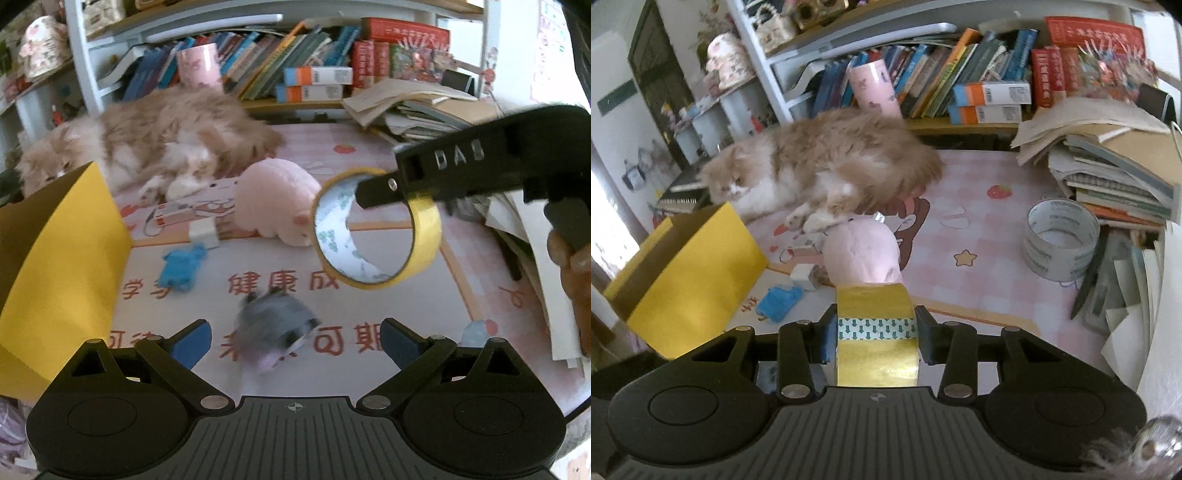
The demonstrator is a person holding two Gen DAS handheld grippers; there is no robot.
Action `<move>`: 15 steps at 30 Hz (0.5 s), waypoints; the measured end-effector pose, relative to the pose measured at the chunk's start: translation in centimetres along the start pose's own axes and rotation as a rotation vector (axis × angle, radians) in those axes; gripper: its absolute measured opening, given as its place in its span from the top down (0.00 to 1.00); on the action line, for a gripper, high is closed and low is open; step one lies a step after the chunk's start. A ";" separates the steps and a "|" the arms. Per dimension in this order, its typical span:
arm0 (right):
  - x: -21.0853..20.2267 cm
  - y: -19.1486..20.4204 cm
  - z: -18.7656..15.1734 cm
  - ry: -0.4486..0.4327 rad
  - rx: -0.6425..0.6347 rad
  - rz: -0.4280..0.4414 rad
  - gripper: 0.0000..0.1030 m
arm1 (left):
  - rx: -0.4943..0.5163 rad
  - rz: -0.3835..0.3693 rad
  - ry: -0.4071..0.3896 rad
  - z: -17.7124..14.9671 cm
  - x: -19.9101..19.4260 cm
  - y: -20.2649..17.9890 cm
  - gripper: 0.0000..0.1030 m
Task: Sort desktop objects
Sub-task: 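Grasp the grey toy car with the left gripper while the right gripper holds the tape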
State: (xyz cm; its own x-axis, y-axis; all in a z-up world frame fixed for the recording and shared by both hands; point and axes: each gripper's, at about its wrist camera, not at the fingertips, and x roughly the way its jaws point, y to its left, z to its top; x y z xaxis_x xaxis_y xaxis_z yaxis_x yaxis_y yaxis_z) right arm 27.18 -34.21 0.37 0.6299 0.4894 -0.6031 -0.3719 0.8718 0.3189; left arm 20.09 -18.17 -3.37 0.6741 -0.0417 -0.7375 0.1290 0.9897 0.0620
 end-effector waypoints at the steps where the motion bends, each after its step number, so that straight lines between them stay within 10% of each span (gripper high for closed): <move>1: -0.2 0.1 0.1 -0.010 -0.009 -0.006 0.63 | 0.007 -0.002 0.001 -0.1 0.1 -0.2 0.04; 15: -1.0 0.2 -1.9 0.016 -0.089 -0.088 0.63 | 0.003 0.114 0.017 -1.3 1.8 1.7 0.06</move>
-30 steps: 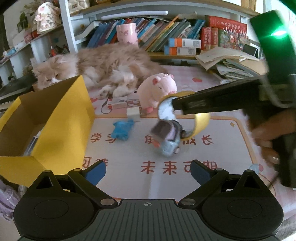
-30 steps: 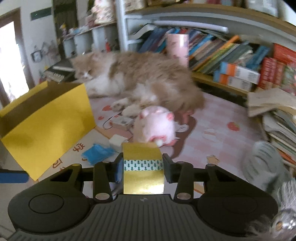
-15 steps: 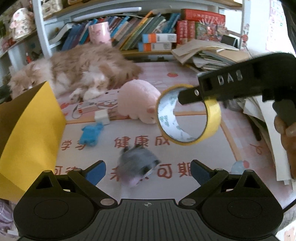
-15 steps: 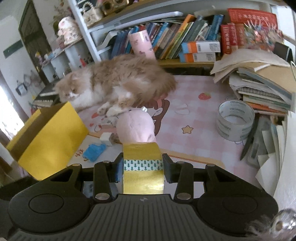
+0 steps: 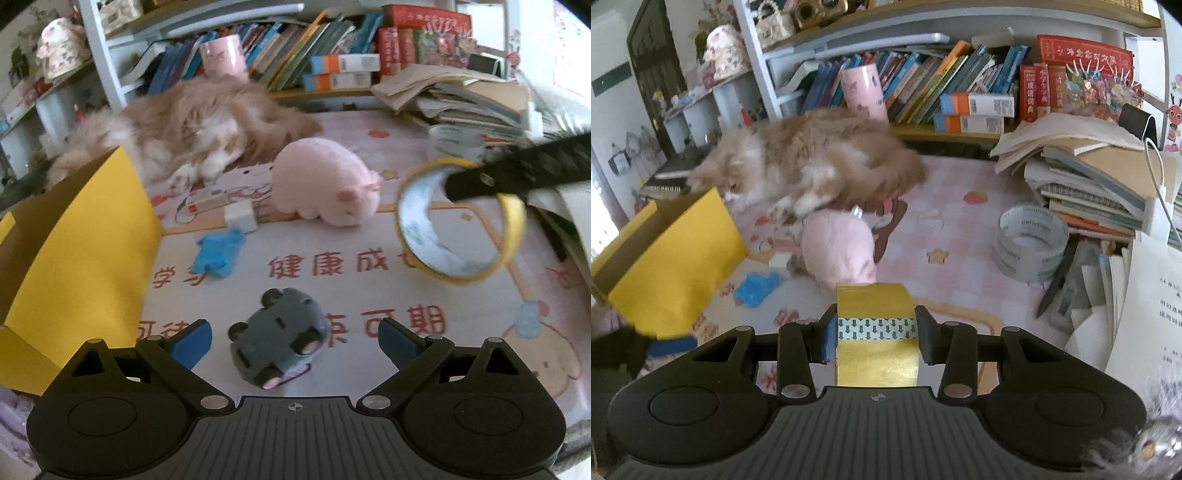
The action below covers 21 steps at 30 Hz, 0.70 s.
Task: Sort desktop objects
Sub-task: 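Grasp the grey toy car with the left gripper while the right gripper holds the tape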
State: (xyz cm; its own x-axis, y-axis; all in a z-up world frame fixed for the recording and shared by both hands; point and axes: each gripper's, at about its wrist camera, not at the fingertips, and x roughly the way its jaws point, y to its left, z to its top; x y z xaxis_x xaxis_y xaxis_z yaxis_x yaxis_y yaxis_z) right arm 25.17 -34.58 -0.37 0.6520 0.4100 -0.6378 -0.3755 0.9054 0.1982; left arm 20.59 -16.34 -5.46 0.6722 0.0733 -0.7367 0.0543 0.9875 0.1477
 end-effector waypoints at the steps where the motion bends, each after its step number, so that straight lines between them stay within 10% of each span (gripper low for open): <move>1: -0.1 0.2 -0.3 0.005 -0.006 -0.002 0.63 | -0.008 -0.003 0.005 0.0 0.3 0.2 0.08; 5: -0.5 0.6 -1.4 0.025 -0.013 -0.008 0.63 | -0.077 -0.013 0.048 0.0 1.7 0.8 0.20; 7: -0.6 0.7 -1.8 0.035 -0.012 -0.010 0.63 | -0.129 -0.028 0.074 -0.2 2.0 1.3 0.40; 21: -2.3 2.5 -3.0 0.023 -0.049 -0.011 0.63 | -0.231 -0.097 -0.022 0.2 -2.0 3.1 0.41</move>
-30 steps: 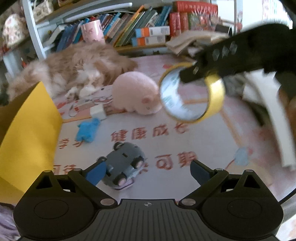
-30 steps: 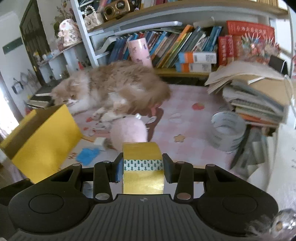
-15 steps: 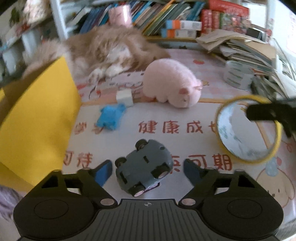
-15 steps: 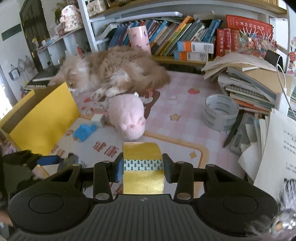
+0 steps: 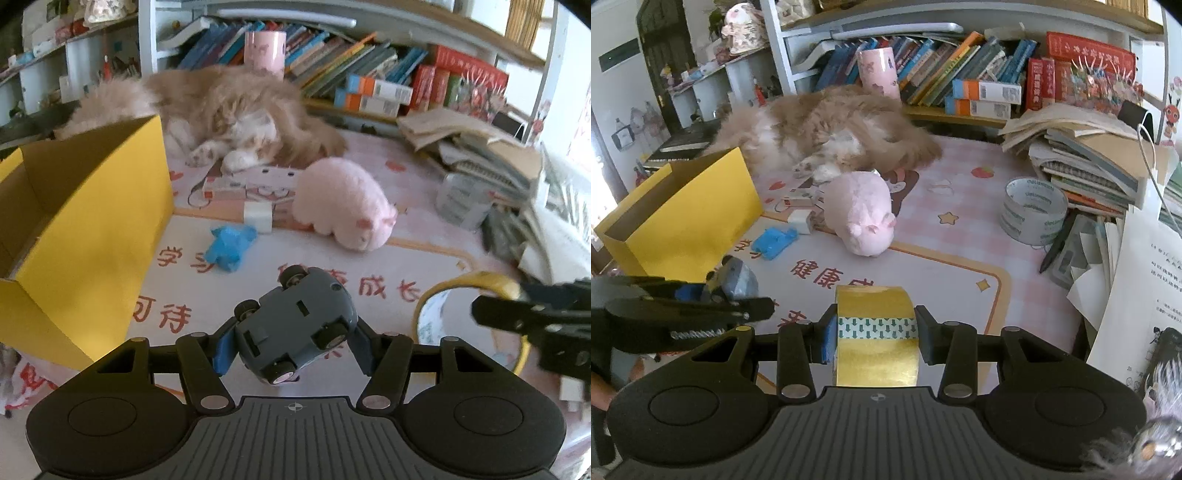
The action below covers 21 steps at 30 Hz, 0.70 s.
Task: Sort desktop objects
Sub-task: 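Grasp the grey toy car with the left gripper while the right gripper holds the tape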
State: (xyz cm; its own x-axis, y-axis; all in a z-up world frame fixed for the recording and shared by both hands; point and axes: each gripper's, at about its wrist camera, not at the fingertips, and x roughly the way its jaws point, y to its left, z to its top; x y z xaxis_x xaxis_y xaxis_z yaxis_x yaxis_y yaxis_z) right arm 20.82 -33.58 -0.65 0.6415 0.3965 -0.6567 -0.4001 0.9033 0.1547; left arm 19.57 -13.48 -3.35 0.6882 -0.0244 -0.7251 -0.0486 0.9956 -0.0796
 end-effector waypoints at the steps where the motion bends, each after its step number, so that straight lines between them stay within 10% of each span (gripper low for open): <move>1: -0.2 0.2 0.0 -0.004 -0.007 0.000 0.63 | -0.003 -0.005 -0.005 0.1 -0.3 0.0 0.41; 21: -2.8 2.3 -0.7 -0.024 -0.012 0.023 0.63 | -0.012 -0.069 -0.043 -1.1 -5.6 0.6 0.41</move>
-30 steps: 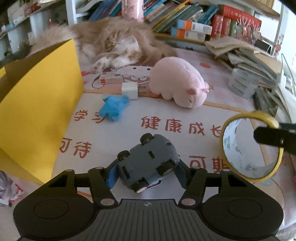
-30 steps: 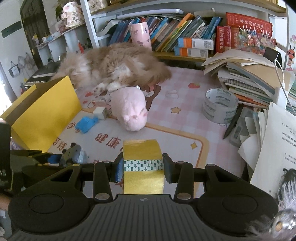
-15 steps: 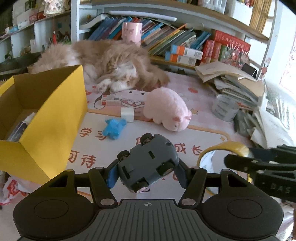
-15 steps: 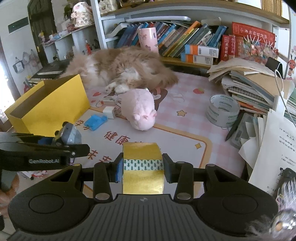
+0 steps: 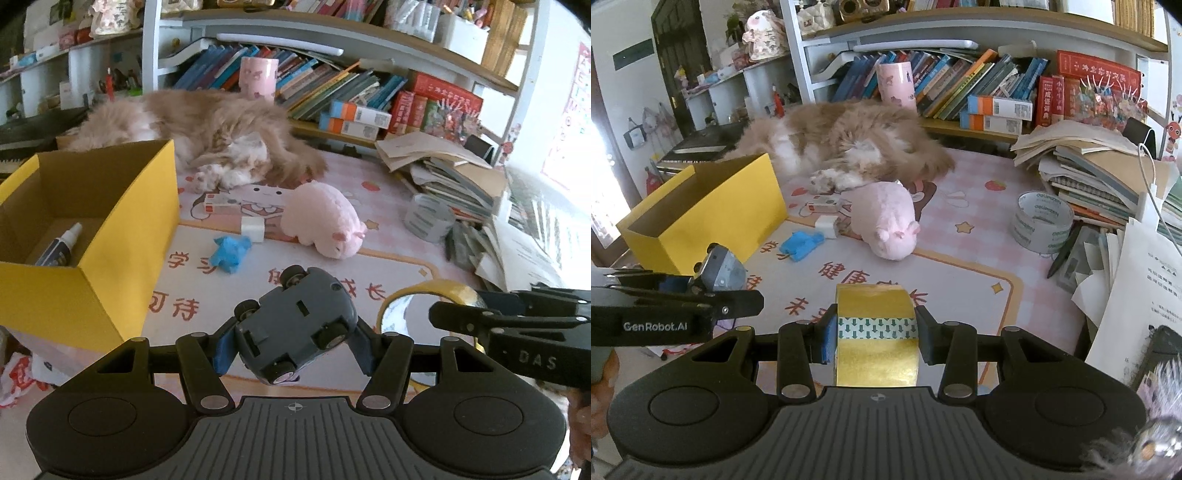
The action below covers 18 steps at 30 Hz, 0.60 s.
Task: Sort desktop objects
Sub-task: 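Grasp the grey toy car with the left gripper while the right gripper holds the tape, then carry the toy car and tape roll toward the yellow box with both grippers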
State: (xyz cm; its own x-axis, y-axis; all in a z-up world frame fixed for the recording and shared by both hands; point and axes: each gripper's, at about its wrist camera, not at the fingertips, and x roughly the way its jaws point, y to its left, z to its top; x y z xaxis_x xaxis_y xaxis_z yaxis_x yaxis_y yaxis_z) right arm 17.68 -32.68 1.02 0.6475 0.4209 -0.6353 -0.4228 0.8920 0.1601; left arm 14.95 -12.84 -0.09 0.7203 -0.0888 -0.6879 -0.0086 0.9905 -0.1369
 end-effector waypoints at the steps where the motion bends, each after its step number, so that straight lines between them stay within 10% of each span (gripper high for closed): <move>1: -0.2 0.3 -0.1 -0.001 0.001 0.000 0.63 | 0.001 -0.007 -0.001 -0.1 -0.4 0.1 0.41; 18: -2.4 7.9 -2.3 0.012 0.003 -0.014 0.63 | 0.002 -0.081 -0.027 -2.2 -5.4 5.1 0.41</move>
State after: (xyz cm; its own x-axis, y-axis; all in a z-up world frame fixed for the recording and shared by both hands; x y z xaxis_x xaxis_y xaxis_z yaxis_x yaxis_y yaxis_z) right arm 11.35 -26.99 2.06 0.6451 0.4067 -0.6468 -0.4120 0.8981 0.1538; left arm 9.52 -7.52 1.33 0.7372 -0.1656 -0.6550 0.0514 0.9804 -0.1901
